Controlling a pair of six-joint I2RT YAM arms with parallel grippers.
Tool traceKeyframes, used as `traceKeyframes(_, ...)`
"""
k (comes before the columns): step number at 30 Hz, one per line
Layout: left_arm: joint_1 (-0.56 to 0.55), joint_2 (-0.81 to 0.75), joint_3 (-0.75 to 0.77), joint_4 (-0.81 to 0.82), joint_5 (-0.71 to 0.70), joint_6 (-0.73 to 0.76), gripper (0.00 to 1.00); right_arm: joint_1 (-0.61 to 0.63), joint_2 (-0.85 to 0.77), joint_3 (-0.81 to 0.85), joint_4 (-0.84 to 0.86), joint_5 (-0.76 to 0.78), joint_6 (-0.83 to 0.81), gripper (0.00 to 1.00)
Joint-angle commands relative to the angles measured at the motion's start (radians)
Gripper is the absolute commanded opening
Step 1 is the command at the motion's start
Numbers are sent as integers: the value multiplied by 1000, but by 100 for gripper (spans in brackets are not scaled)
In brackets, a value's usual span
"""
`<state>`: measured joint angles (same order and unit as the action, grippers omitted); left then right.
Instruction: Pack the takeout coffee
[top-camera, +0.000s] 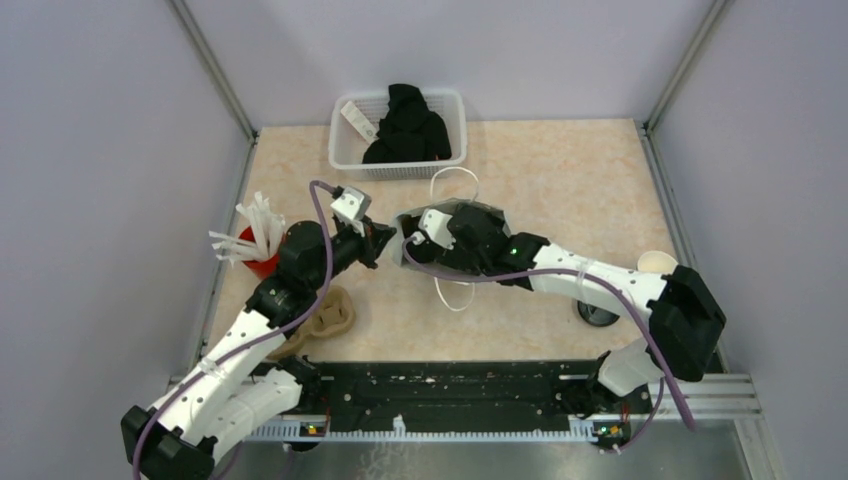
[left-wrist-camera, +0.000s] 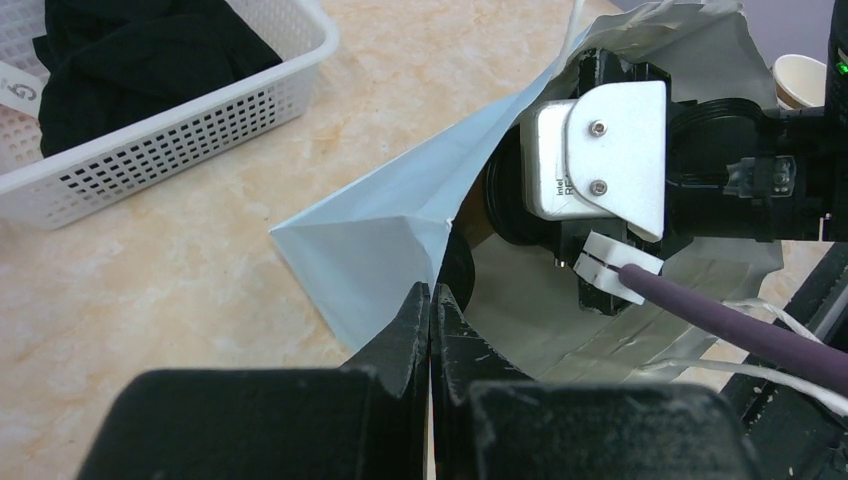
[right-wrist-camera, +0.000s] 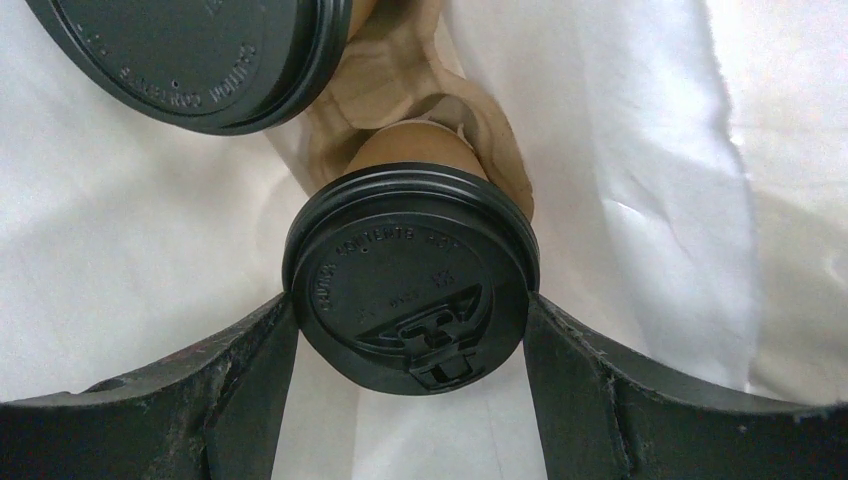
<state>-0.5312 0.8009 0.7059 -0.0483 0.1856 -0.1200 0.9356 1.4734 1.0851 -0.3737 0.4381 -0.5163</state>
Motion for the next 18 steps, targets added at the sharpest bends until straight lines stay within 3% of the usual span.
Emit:
traceKeyframes(1, 0, 8, 43, -25, -28, -14, 0, -26, 28, -26, 27, -49, -36, 56)
traceKeyframes(8, 0, 18, 88, -86, -59, -42, 0, -49, 45, -3, 35, -82, -40, 56)
traceKeyframes(18, 2, 76, 232, -278, -117, -148, 0, -50, 112, 139, -173, -242, -3, 55)
